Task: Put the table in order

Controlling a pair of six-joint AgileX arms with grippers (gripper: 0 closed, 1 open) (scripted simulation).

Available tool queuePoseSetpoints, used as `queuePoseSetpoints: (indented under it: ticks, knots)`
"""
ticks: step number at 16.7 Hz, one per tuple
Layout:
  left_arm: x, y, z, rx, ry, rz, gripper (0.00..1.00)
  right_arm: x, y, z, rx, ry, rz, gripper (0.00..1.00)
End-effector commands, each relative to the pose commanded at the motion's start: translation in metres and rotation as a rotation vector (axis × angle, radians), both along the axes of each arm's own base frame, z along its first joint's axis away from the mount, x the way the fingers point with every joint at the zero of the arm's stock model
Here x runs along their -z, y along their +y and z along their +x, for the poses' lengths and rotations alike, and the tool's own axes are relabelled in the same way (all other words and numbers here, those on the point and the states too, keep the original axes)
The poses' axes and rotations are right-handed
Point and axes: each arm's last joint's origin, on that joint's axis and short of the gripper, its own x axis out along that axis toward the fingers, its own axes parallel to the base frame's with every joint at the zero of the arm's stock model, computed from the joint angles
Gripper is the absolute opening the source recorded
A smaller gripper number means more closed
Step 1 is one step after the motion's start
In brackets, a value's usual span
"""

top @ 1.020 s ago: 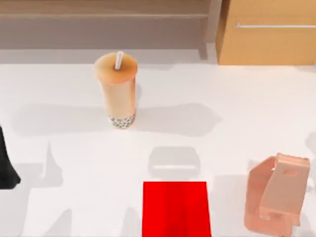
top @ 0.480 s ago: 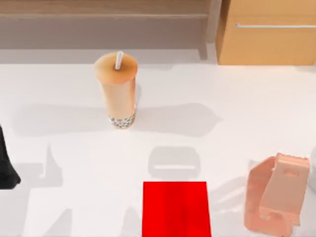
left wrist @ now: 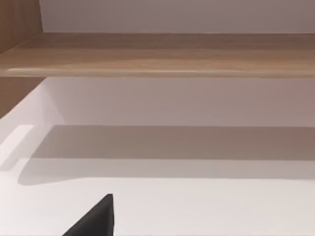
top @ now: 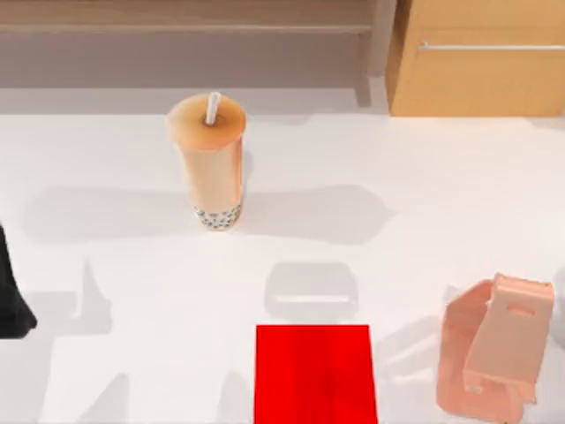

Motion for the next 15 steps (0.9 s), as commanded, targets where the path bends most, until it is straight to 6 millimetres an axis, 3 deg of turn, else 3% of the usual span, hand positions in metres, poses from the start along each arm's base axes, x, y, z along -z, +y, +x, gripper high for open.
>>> queuePoseSetpoints:
  ticks: [11, 15]
  knots:
    - [0.0, 0.0, 0.0, 0.0, 0.0, 0.0, 1.0, 0.0, 0.0, 0.0, 0.0, 0.0, 0.0, 0.02]
    - [0.0, 0.0, 0.0, 0.0, 0.0, 0.0, 1.0, 0.0, 0.0, 0.0, 0.0, 0.0, 0.0, 0.0]
